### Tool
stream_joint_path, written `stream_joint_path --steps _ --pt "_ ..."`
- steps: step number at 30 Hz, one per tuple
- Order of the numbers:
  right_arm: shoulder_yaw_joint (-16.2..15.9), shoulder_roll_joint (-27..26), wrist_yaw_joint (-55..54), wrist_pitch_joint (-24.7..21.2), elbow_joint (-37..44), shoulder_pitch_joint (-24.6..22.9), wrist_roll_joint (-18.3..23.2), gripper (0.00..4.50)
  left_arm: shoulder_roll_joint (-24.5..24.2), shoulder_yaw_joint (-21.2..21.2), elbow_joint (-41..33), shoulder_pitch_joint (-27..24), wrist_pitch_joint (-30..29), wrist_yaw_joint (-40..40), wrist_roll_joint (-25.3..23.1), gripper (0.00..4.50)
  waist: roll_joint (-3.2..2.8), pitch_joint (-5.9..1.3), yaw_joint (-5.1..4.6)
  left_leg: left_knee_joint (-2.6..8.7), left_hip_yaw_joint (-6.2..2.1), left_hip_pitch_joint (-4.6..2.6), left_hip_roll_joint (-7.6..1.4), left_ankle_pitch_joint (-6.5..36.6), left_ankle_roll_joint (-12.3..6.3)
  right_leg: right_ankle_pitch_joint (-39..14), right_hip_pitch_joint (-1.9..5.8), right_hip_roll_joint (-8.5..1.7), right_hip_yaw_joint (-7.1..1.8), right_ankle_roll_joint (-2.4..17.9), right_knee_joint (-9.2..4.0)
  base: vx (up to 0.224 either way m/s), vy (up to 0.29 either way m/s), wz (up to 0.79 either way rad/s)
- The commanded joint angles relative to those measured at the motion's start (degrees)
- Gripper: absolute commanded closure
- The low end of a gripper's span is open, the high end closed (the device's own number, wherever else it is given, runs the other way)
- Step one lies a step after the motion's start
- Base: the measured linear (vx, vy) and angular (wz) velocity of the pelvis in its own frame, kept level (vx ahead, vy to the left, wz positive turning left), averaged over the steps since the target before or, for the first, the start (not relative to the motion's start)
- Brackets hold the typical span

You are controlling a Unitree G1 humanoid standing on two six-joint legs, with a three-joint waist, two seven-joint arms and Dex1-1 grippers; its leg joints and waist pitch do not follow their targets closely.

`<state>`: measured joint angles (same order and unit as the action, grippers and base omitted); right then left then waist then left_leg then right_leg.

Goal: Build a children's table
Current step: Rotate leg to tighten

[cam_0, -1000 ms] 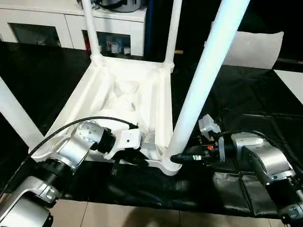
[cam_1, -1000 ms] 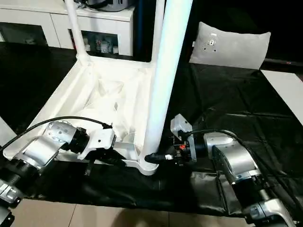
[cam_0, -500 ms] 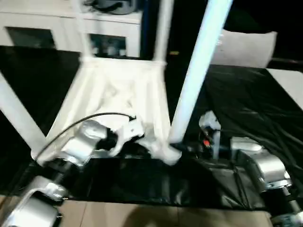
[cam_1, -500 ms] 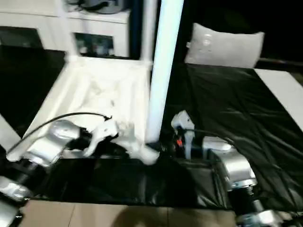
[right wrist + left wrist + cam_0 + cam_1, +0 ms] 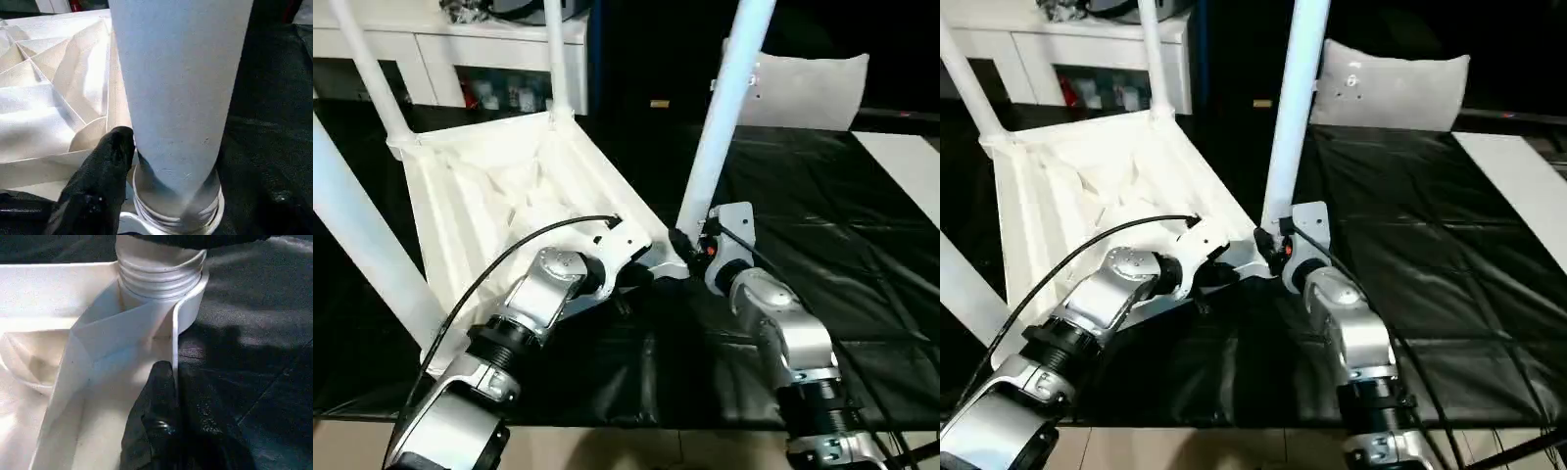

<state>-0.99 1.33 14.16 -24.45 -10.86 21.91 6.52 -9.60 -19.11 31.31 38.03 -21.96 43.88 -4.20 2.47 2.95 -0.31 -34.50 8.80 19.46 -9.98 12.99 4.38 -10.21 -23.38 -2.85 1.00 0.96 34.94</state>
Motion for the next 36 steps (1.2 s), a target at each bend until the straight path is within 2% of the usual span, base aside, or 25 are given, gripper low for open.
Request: stream_joint_path --steps 1,2,3,4,7,9,10,11,13,15,17,19,22,23,25,26,29,32,36 --pt "-2.6 -0.4 2.8 0.0 1.6 -1.1 1.3 1.52 0.7 -0.9 -2.1 0.2 3.4 1.2 1.1 4.5 -0.28 -3.38 0.34 4.0 -0.09 0.82 -1.94 4.6 -2.32 -7.8 3.65 -3.99 -2.28 12.8 -4.08 0.0 0.0 0.0" --pt "-3.2 1.5 4.3 1.6 2.4 -1.7 0.9 1.44 -0.3 -1.0 -2.0 -0.3 4.7 1.8 0.9 4.5 -0.08 -3.3 0.43 4.05 -0.1 0.74 -2.0 5.7 -2.19 -9.7 3.62 -3.98 -2.26 12.4 -4.24 0.0 0.0 0.0" --pt "-3.2 1.5 4.3 1.6 2.4 -1.7 0.9 1.44 -0.3 -1.0 -2.0 -0.3 4.7 1.8 0.9 4.5 -0.1 -3.31 0.57 4.05 -0.15 0.77 -2.03 5.8 -2.14 -10.3 3.74 -4.05 -2.27 12.2 -4.27 0.0 0.0 0.0" --pt "-3.4 3.5 6.9 3.1 3.3 -2.6 1.0 1.34 -1.3 -1.0 -1.4 -0.7 6.5 2.5 0.5 4.5 -0.24 -3.23 0.58 4.08 -0.09 0.74 -2.08 6.2 -2.02 -11.1 3.54 -4.08 -2.33 11.9 -4.33 0.0 0.0 0.0" --pt "-2.0 6.6 12.5 3.7 4.8 -4.2 3.3 1.06 -3.5 -1.3 -0.1 -1.6 10.3 5.5 0.4 4.5 -0.11 -3.05 0.73 4.14 -0.14 0.89 -2.11 7.0 -2.57 -13.1 3.59 -4.08 -2.37 11.1 -4.56 0.0 0.0 0.0" --pt "-2.0 9.8 17.3 3.2 5.7 -4.9 4.5 0.99 -5.1 -1.7 -0.1 -2.2 12.6 8.9 0.6 4.5 -0.13 -3.05 0.79 4.15 -0.16 0.9 -2.18 6.8 -2.96 -12.9 3.59 -4.12 -2.37 10.9 -4.48 0.0 0.0 0.0" --pt "-2.1 10.8 19.0 2.9 6.0 -5.1 4.9 0.79 -5.6 -1.8 -0.1 -2.4 13.2 10.0 0.7 4.5 -0.1 -3.06 0.75 4.12 -0.12 0.85 -2.24 7.1 -3.09 -13.4 3.54 -4.14 -2.36 11.0 -4.54 0.0 0.0 0.0" --pt "-2.3 14.2 25.2 2.7 6.7 -5.4 6.7 0.69 -7.8 -3.1 -0.4 -2.9 16.0 14.6 0.9 4.5 0.14 -3.0 0.75 4.12 -0.09 0.81 -2.2 7.6 -3.19 -14.6 3.44 -4.09 -2.32 10.9 -4.71 0.0 0.0 0.0" --pt "-2.8 17.0 29.6 3.8 6.7 -5.2 7.7 0.63 -9.7 -4.3 -0.6 -3.2 18.4 18.6 1.2 4.5 -0.04 -2.99 1.0 4.12 -0.11 0.8 -2.37 7.6 -3.63 -14.9 3.4 -4.25 -2.43 10.8 -4.64 0.0 0.0 0.0" --pt "-3.1 18.2 31.4 4.9 6.3 -5.0 7.6 0.57 -10.4 -4.8 -0.7 -3.4 19.6 20.7 1.5 4.5 -0.08 -3.05 0.96 4.09 -0.11 0.76 -2.43 7.6 -3.56 -14.6 3.24 -4.28 -2.32 11.2 -4.54 0.0 0.0 0.0" --pt "-4.3 21.7 39.1 6.8 5.8 -4.7 8.9 0.57 -12.0 -5.5 -0.7 -3.3 22.0 25.5 2.3 4.5 0.05 -3.06 1.17 4.09 -0.05 0.63 -2.63 7.6 -3.73 -14.2 3.11 -4.34 -2.3 11.8 -4.41 0.0 0.0 0.0" --pt "-4.8 22.8 41.6 7.0 5.9 -4.7 9.5 0.57 -12.5 -5.7 -0.5 -3.2 22.5 26.7 2.3 4.5 -0.05 -3.11 1.54 4.03 0.07 0.53 -2.71 6.8 -3.94 -12.4 3.04 -4.37 -2.31 12.5 -4.23 0.0 0.0 0.0" --pt "-7.1 26.9 52.3 5.6 5.8 -4.5 12.2 0.57 -14.2 -6.8 0.5 -2.5 26.1 32.4 2.3 4.5 -0.03 -3.21 2.32 3.93 0.13 0.41 -2.75 5.6 -5.21 -9.2 3.23 -4.39 -2.19 13.8 -3.89 0.0 0.0 0.0" --pt "-7.4 27.3 53.3 5.6 5.7 -4.4 12.4 0.84 -14.3 -6.9 0.6 -2.4 26.7 33.1 2.4 4.5 0.02 -3.27 2.43 3.94 0.11 0.5 -2.8 5.1 -5.41 -8.5 3.32 -4.49 -2.15 14.1 -3.76 0.0 0.0 0.0" --pt "-7.9 28.0 55.3 5.7 5.0 -4.0 12.7 0.92 -14.7 -7.2 0.5 -2.3 27.5 35.1 2.8 4.5 0.12 -3.26 2.47 3.96 0.12 0.54 -2.8 5.0 -5.3 -8.3 3.3 -4.56 -2.1 14.3 -3.7 0.0 0.0 0.0" --pt "-8.5 28.6 57.9 5.5 4.0 -3.4 13.0 0.92 -15.1 -7.7 0.4 -2.0 28.5 37.3 3.2 4.5 0.4 -3.26 2.5 3.93 0.12 0.52 -2.72 5.4 -5.09 -9.5 3.3 -4.59 -2.01 14.3 -3.78 0.0 0.0 0.0" --pt "-9.1 28.8 59.6 6.8 2.5 -2.7 12.6 1.27 -15.6 -8.3 0.3 -1.8 29.3 39.4 3.3 4.5 0.23 -3.23 2.69 3.95 0.2 0.38 -2.84 5.8 -4.51 -11.5 3.15 -4.68 -2.05 13.9 -3.92 0.0 0.0 0.0" --pt "-10.4 29.0 62.0 7.7 0.6 -1.5 12.5 1.29 -15.9 -9.1 1.0 -1.3 31.5 41.8 2.6 4.5 0.27 -3.33 2.96 3.94 0.22 0.38 -2.92 4.6 -4.52 -9.6 3.17 -4.66 -1.87 14.4 -3.68 0.0 0.0 0.0" --pt "-11.0 28.7 63.0 7.3 0.3 -1.0 12.7 1.76 -15.5 -9.2 1.5 -0.9 32.2 42.3 2.5 4.5 0.32 -3.43 3.41 3.8 0.36 0.33 -2.99 3.6 -4.88 -7.5 3.25 -4.7 -1.83 14.8 -3.35 0.0 0.0 0.0"
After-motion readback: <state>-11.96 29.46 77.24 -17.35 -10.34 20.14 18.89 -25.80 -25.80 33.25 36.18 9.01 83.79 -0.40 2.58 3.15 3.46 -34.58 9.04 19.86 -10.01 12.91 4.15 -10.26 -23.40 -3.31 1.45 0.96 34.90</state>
